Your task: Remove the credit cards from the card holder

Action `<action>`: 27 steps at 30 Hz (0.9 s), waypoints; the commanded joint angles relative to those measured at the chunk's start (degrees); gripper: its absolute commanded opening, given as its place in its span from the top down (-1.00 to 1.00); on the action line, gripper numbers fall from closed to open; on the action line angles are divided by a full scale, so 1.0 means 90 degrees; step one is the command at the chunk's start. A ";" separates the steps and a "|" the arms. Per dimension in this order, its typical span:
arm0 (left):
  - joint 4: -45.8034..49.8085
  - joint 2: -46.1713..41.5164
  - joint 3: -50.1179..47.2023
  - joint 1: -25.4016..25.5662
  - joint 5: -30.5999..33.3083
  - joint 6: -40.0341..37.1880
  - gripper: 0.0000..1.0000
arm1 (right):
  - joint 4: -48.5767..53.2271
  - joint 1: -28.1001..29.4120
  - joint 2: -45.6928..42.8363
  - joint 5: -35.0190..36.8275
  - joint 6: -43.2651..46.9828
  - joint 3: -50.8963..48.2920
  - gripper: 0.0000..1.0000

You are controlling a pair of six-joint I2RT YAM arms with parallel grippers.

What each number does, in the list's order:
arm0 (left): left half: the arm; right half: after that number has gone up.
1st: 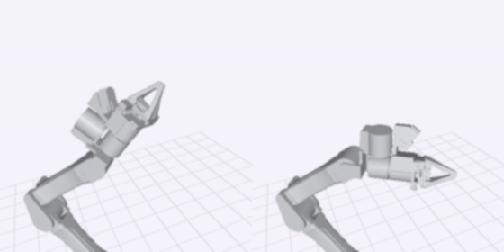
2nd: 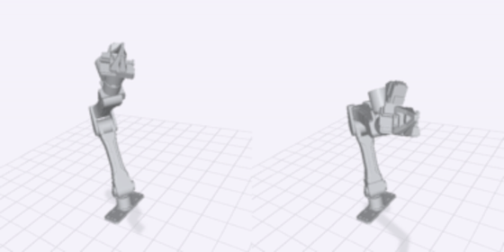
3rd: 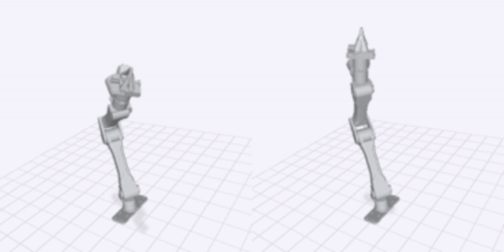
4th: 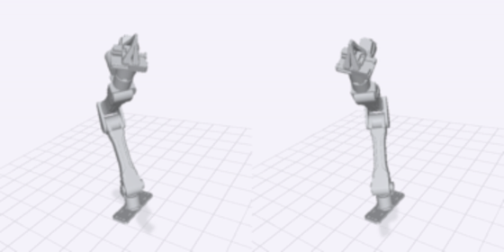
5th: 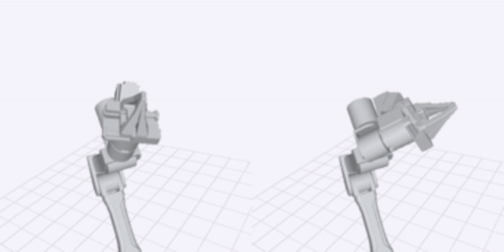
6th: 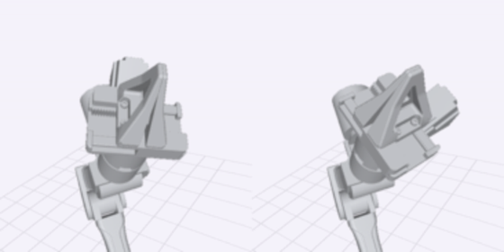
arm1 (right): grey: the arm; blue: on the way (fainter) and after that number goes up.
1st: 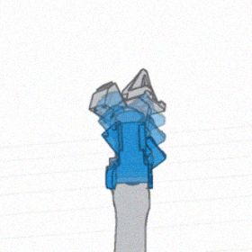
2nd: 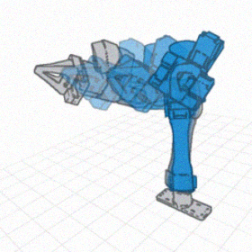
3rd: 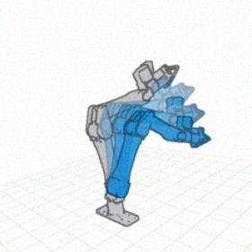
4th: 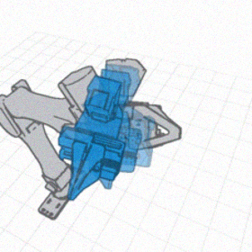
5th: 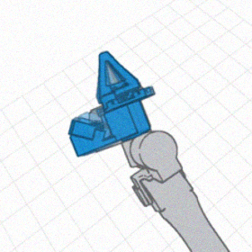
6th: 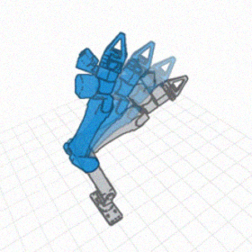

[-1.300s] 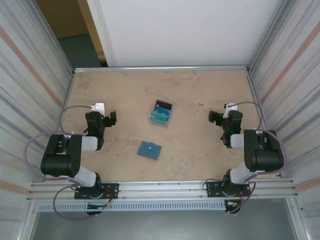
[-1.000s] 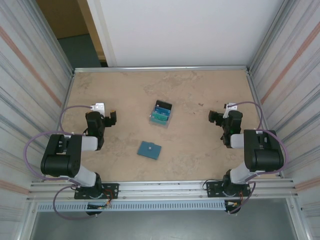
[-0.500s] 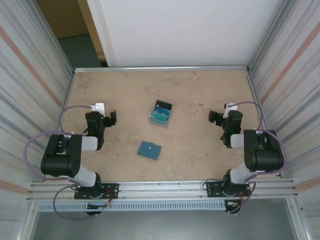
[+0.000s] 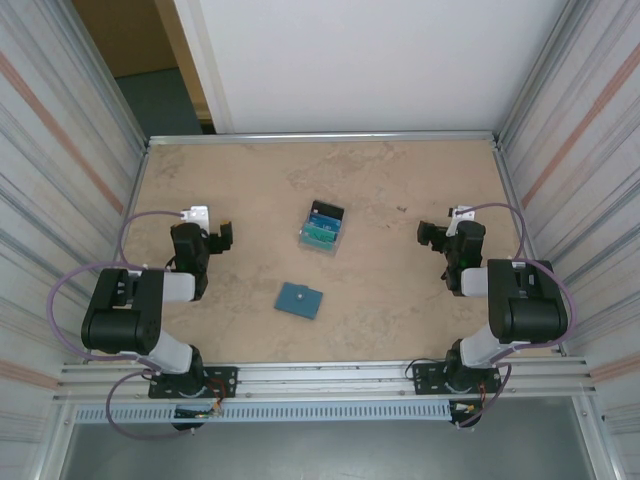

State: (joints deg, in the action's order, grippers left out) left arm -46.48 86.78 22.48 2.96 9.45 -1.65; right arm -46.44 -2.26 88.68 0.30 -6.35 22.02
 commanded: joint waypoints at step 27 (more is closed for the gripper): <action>0.4910 -0.4171 0.0465 0.1636 0.1475 0.2281 -0.98 | 0.5155 0.1181 -0.2537 0.1168 -0.0772 0.1629 -0.97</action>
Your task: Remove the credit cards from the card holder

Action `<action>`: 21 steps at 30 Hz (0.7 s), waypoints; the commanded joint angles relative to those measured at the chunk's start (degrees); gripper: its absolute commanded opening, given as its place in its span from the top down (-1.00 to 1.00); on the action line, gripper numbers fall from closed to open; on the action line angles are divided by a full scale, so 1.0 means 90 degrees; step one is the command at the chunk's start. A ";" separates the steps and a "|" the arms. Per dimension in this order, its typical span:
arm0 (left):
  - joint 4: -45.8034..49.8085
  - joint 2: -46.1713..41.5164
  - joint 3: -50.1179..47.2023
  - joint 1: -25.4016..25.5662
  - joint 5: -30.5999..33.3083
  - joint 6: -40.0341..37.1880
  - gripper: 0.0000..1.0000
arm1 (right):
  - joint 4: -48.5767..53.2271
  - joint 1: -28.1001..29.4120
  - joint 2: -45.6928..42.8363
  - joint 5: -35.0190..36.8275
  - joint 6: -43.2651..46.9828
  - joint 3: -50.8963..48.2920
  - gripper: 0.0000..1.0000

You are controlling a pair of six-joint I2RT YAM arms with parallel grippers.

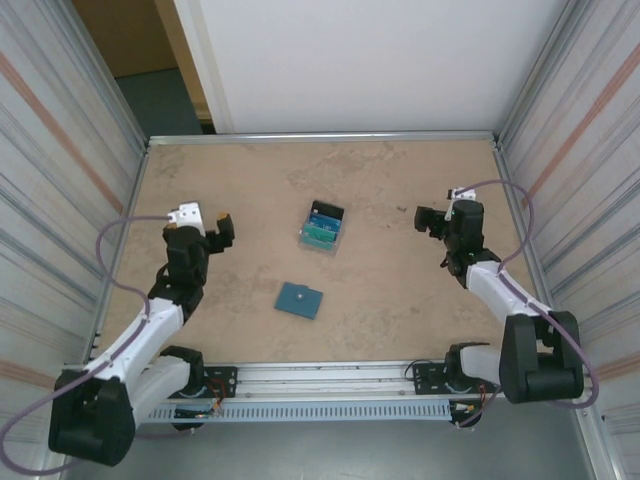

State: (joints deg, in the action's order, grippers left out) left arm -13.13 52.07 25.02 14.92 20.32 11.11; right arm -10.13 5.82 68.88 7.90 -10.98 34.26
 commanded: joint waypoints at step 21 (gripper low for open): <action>0.5831 0.1190 0.1520 0.5107 0.1260 0.3592 -0.98 | 0.4158 0.1874 -0.0689 -0.0943 -0.1704 0.1333 -0.97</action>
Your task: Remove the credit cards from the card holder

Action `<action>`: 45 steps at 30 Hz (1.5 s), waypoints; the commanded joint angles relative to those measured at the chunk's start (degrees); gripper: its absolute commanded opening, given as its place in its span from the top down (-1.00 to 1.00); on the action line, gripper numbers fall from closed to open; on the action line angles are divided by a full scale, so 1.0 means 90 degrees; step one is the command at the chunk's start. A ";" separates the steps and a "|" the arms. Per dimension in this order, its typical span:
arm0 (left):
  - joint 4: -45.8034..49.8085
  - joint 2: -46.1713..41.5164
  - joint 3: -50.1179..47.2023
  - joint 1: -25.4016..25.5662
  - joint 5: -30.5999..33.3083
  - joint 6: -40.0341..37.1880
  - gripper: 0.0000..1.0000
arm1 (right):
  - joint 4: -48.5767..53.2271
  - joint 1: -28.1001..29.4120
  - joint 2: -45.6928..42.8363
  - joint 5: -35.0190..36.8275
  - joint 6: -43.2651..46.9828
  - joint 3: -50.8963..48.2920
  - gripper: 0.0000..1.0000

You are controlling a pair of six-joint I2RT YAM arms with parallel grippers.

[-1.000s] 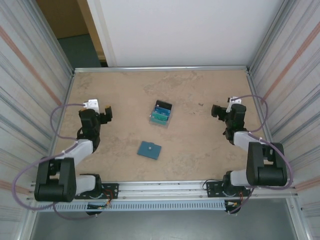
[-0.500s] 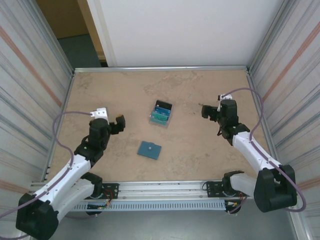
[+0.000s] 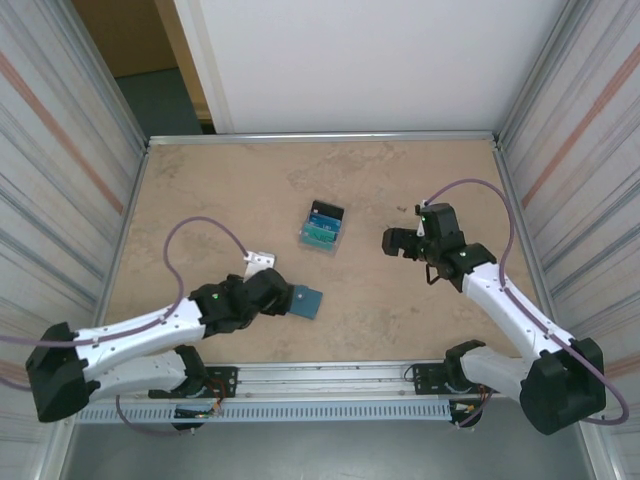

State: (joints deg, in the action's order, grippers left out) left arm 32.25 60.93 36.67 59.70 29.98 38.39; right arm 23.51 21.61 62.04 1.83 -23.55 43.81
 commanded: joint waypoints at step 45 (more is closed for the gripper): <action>-0.1833 0.2216 0.0557 -0.1292 -0.2243 -0.0024 -0.64 | 0.0505 0.0774 0.0065 0.0176 -0.1347 0.0278 -0.83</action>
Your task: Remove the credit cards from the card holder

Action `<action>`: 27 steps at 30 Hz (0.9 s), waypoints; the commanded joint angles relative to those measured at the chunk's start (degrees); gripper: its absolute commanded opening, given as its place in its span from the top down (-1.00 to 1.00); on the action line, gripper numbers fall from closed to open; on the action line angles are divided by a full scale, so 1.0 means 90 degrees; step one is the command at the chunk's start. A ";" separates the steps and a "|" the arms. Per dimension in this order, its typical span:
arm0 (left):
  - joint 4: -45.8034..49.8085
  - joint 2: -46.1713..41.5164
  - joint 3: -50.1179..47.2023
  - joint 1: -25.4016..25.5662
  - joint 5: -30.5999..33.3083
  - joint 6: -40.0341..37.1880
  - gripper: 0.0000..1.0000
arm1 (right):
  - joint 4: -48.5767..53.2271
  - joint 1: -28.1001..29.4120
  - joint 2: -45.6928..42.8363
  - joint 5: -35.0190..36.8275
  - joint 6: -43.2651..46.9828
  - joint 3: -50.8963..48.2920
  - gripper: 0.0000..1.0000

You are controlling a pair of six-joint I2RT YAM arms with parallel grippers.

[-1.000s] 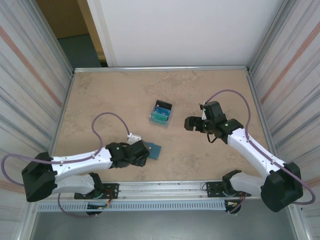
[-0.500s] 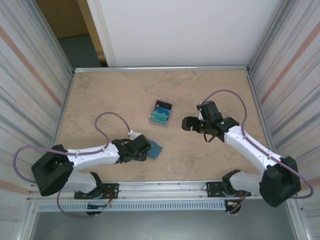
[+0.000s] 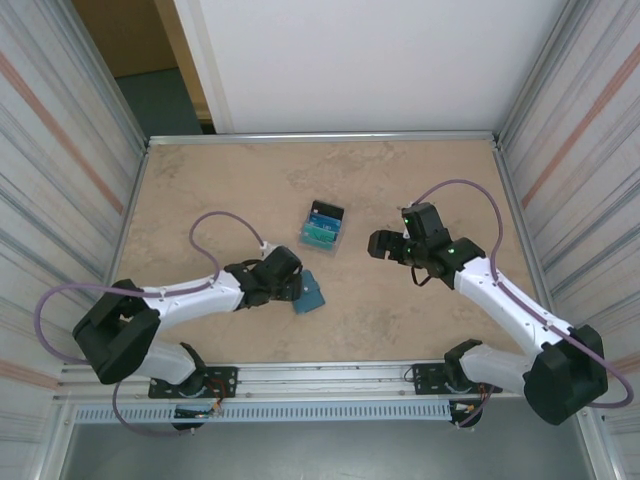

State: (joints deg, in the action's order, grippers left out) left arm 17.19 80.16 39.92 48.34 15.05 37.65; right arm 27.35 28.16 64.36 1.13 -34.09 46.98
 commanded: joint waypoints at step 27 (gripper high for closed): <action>0.1264 0.2116 0.2010 0.0545 -0.1011 -0.0295 -0.97 | -0.0173 -0.0017 -0.0782 0.0477 -0.0348 -0.0625 -1.00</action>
State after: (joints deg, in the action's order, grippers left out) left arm 24.45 97.08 55.46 52.58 4.10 37.80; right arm 25.36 28.16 58.33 3.46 -35.66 41.98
